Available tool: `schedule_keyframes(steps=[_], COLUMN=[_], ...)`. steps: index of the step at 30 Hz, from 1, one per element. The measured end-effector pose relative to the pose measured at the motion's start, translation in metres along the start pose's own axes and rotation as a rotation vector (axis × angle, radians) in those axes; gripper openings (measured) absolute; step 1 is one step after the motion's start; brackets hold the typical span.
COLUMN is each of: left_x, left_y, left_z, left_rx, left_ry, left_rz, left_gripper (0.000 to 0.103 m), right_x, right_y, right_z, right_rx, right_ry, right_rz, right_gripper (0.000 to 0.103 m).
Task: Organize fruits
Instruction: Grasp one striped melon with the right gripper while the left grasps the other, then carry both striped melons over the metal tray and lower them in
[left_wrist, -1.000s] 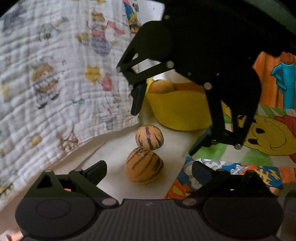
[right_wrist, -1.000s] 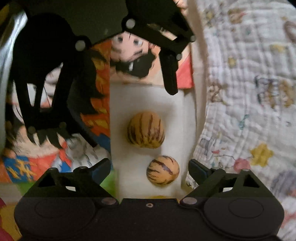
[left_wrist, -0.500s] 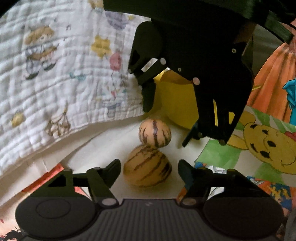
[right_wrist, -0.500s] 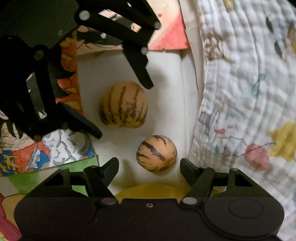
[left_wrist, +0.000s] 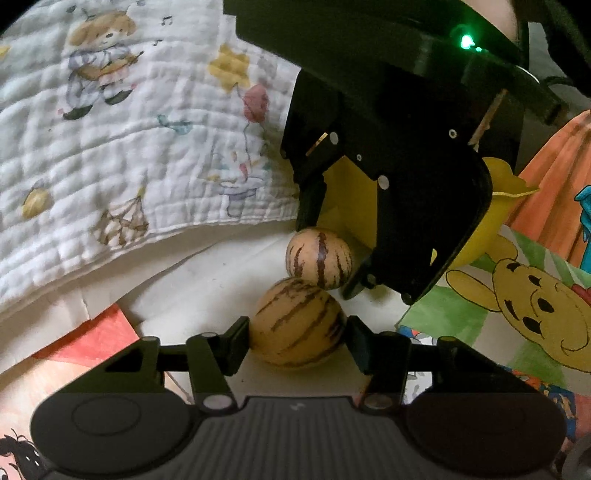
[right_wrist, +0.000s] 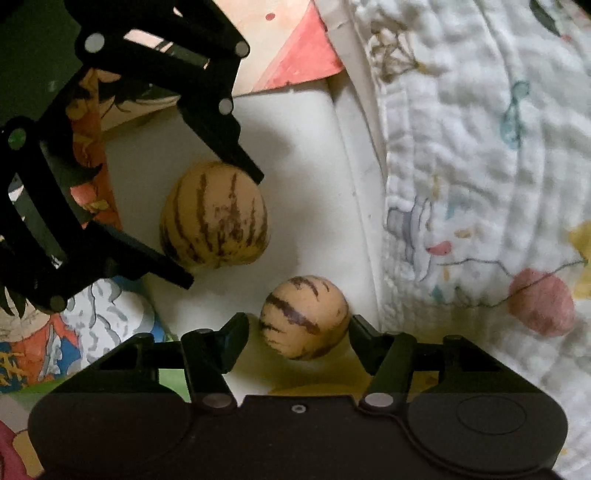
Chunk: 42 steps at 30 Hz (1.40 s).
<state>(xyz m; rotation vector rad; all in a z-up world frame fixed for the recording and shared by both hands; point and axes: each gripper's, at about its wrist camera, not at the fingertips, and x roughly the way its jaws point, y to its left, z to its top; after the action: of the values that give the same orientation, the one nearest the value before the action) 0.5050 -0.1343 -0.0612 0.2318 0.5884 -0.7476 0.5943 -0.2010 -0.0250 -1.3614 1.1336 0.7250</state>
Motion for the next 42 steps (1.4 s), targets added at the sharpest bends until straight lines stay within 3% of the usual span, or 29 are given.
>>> schedule_keyframes(steps=[3, 5, 13, 27, 37, 42], left_x=[-0.004, -0.005, -0.021, -0.094, -0.164, -0.190], left_y=[0.003, 0.005, 0.011, -0.001, -0.041, -0.067], left_z=[-0.002, -0.003, -0.004, -0.012, -0.035, -0.044], left_rx=[-0.019, -0.029, -0.052, -0.089, -0.110, -0.100], left_ry=[0.001, 0.004, 0.020, 0.010, -0.009, -0.024], left_rz=[0.006, 0.014, 0.066, 0.118, 0.137, 0.106], left_gripper=[0.060, 0.060, 0.059, 0.059, 0.059, 0.059], right_x=[-0.003, -0.003, -0.007, -0.086, -0.147, -0.157], right_y=[-0.002, -0.001, 0.018, 0.060, 0.138, 0.181], right_z=[0.004, 0.006, 0.001, -0.021, -0.038, -0.051], right_rx=[0.004, 0.013, 0.013, 0.042, 0.017, 0.011], right_ry=[-0.010, -0.013, -0.043, -0.212, -0.332, -0.396], right_rz=[-0.005, -0.023, -0.087, -0.126, -0.103, -0.062], right_gripper=[0.061, 0.055, 0.054, 0.054, 0.054, 0.054])
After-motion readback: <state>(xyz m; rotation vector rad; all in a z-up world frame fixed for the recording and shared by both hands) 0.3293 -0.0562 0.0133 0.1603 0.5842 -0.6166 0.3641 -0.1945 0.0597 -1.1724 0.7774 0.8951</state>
